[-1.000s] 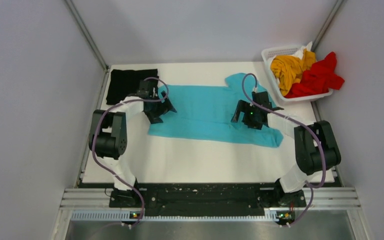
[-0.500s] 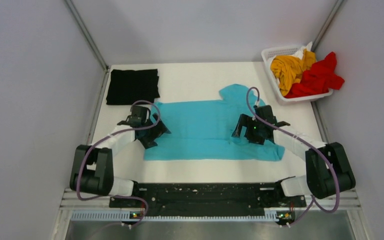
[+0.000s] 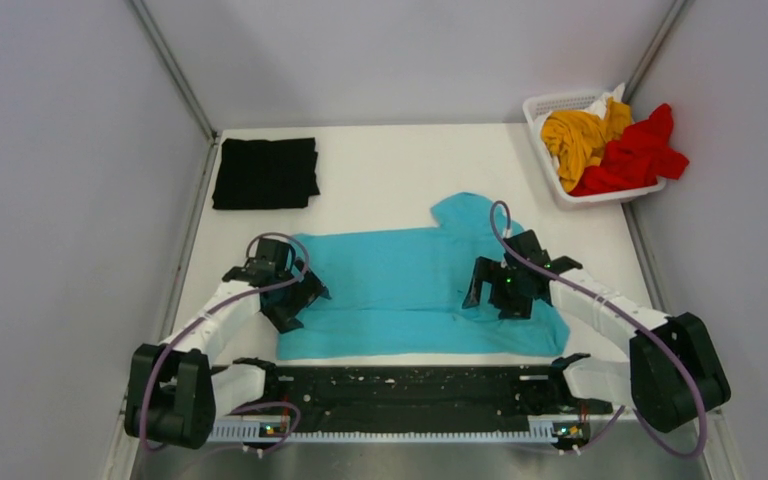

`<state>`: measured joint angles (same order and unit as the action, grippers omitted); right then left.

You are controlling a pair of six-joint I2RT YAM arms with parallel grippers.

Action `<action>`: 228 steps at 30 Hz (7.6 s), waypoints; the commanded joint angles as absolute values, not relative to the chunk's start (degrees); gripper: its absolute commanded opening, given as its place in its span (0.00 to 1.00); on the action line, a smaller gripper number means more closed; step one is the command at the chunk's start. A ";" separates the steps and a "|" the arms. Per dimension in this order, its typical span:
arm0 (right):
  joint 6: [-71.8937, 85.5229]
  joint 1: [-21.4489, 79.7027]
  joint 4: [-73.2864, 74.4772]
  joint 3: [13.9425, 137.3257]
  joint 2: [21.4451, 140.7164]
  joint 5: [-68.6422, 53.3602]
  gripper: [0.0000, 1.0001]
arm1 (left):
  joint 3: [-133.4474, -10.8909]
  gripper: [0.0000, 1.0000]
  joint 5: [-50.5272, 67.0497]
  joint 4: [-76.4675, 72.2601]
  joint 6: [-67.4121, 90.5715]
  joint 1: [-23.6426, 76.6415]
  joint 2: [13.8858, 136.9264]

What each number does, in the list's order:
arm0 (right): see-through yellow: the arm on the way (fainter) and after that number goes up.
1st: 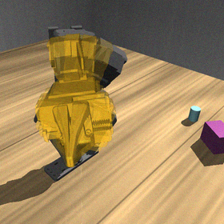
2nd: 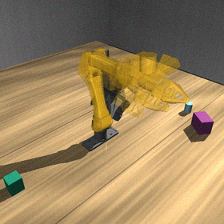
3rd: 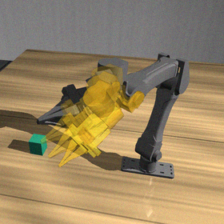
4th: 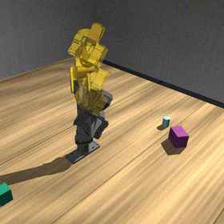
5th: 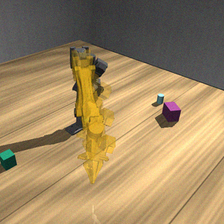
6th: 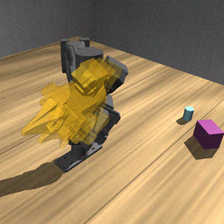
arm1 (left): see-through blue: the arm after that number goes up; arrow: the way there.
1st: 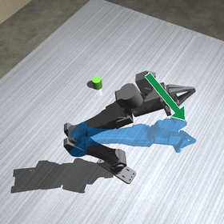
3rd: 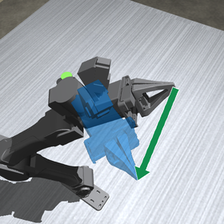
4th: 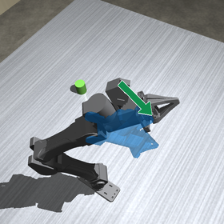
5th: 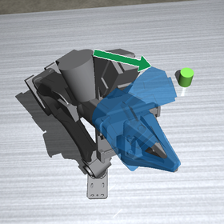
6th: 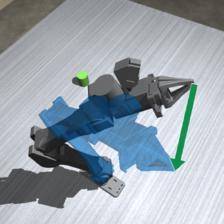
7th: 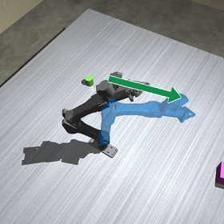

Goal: Fold and stack the t-shirts
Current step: Fold the flattened tshirt in 1/3 of the way, then grab the side of the flattened tshirt furthest away from the robot with both arms, then fold the other side of the tshirt into a rectangle, then rotate the tshirt 90 degrees

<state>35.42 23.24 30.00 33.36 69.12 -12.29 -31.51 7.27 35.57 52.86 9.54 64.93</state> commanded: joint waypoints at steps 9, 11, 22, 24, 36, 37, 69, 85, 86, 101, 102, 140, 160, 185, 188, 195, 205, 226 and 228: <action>29.79 23.69 31.96 45.44 67.39 -3.02 0.99 | -42.05 0.99 1.16 40.28 48.79 9.58 66.67; 28.18 23.62 30.54 48.67 67.47 -1.03 0.99 | -46.06 0.99 -1.89 40.59 46.15 9.56 67.25; 28.80 18.25 16.63 61.52 81.89 3.08 0.99 | -67.35 0.98 -12.70 33.55 35.77 3.69 88.96; 28.57 17.37 16.59 64.02 85.18 2.16 0.99 | -71.35 0.95 -10.28 33.53 34.38 2.51 94.19; 26.04 15.93 18.63 70.84 94.97 5.64 0.99 | -80.63 0.74 -4.95 39.16 31.49 2.00 110.01; 25.95 15.81 18.65 71.02 95.37 5.89 0.99 | -79.80 0.73 -5.00 39.18 31.46 2.06 109.89; 16.45 19.44 22.40 92.95 116.49 9.20 0.89 | -79.62 0.00 -7.42 42.95 30.67 3.25 110.71; 16.49 20.36 24.63 90.61 123.44 13.37 0.74 | -80.85 0.00 -6.67 44.11 30.23 3.26 111.33; 16.90 20.42 24.05 89.23 122.82 13.09 0.72 | -80.86 0.00 -6.76 44.14 30.23 3.30 111.29; 14.79 21.19 15.49 86.22 117.38 10.03 0.00 | -82.01 0.00 -6.59 44.44 30.40 3.29 110.13; 14.07 21.33 14.53 85.58 116.23 10.03 0.00 | -82.00 0.00 -6.59 44.47 30.45 3.29 109.80; 22.69 29.15 33.02 49.07 59.95 1.02 0.00 | -55.21 0.00 -11.69 42.65 37.88 7.49 81.87; 33.02 29.88 40.17 39.90 55.29 -2.67 0.08 | -47.95 0.10 -10.24 42.76 39.71 9.23 78.19; 34.74 38.44 31.70 41.92 60.10 -2.82 0.99 | -55.54 0.99 11.10 34.93 37.03 10.91 77.25; 35.94 38.41 32.22 39.96 65.26 -5.27 0.99 | -54.08 0.99 11.01 34.42 37.06 11.16 80.57; 41.36 38.41 46.55 37.53 64.07 -5.56 0.99 | -49.72 0.99 6.70 35.03 38.68 11.16 83.20; 52.77 38.41 59.91 35.59 52.47 -4.03 0.99 | -49.42 0.99 1.23 38.82 38.20 11.17 84.47; 40.94 16.60 30.18 37.20 70.96 1.84 0.99 | -50.80 0.99 5.91 36.69 36.56 11.95 88.00; 40.54 14.20 28.00 37.20 73.35 0.86 0.99 | -50.86 0.99 6.11 36.85 36.55 12.19 88.71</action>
<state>42.46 18.02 35.22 37.50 70.37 0.38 -50.48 5.26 38.26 37.04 11.73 87.64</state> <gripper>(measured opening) 0.985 0.986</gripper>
